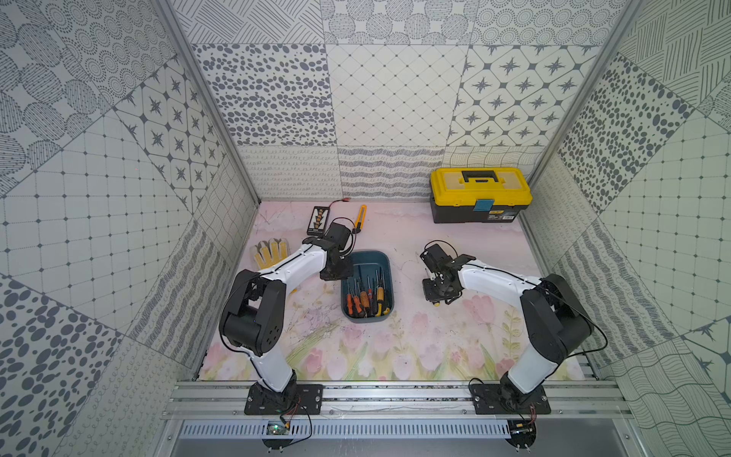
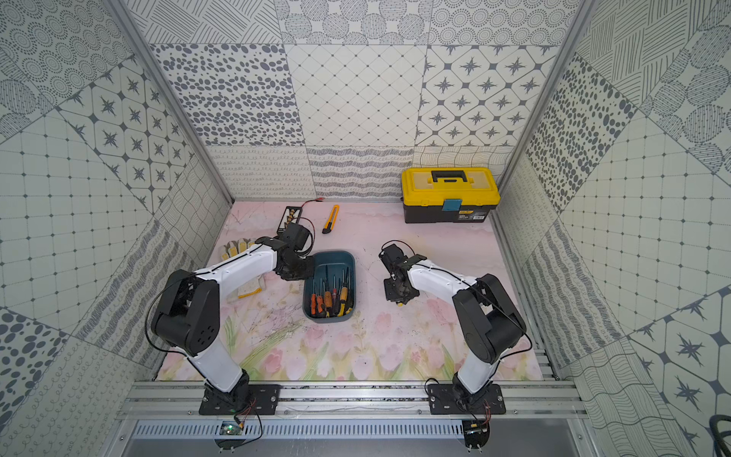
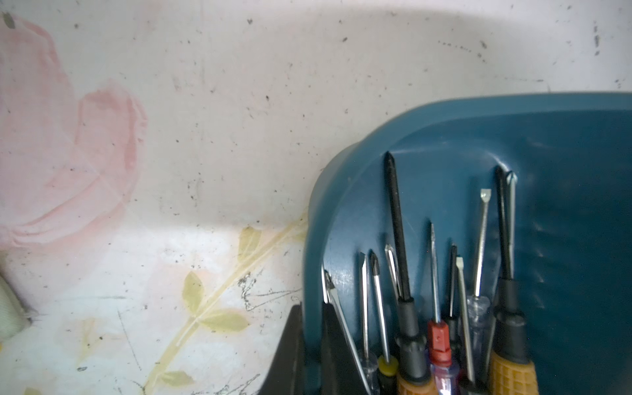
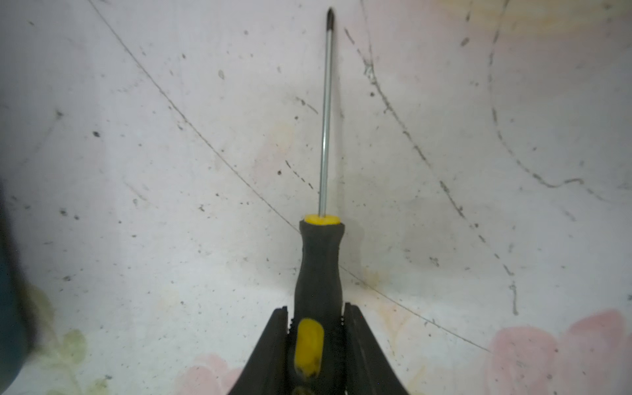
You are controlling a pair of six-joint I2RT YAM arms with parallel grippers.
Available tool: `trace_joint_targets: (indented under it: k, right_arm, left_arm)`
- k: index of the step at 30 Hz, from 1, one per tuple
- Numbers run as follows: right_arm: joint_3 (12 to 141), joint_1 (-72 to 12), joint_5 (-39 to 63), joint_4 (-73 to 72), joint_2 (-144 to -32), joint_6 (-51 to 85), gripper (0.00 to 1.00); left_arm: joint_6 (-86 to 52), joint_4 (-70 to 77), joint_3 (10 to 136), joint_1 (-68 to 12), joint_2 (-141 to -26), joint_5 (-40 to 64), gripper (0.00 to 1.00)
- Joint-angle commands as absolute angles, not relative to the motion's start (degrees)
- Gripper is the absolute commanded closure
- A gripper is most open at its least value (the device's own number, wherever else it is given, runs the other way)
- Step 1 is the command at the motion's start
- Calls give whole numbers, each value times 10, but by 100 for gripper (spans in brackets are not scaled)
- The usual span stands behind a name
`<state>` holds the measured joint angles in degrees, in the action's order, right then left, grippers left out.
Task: Take out the screwdriver from the storage box
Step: Place the screwdriver at the center of the board.
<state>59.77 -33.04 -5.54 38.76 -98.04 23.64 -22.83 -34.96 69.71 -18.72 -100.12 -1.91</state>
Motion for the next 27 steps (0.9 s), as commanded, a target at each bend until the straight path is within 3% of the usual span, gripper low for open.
trace_joint_targets:
  k: [1, 5, 9, 15, 23, 27]
  right_arm:
    - [583, -331, -41, 365, -995, 253, 100]
    - [576, -332, -33, 358, -1003, 261, 100]
    - [572, -331, -28, 357, -1005, 264, 89]
    - [568, -332, -26, 356, -1000, 270, 78]
    - [566, -332, -23, 355, -985, 273, 60]
    - [567, -332, -25, 355, -974, 276, 47]
  left_arm:
    - [-200, -364, 707, -186, -1009, -34, 100]
    - [-205, -369, 715, -186, -1019, -35, 100]
    - [-210, -372, 717, -186, -1022, -30, 100]
    - [-212, -386, 725, -186, -1017, -49, 75]
    - [-221, -378, 719, -187, -992, -44, 31]
    - [-219, -362, 704, -188, -981, -50, 25]
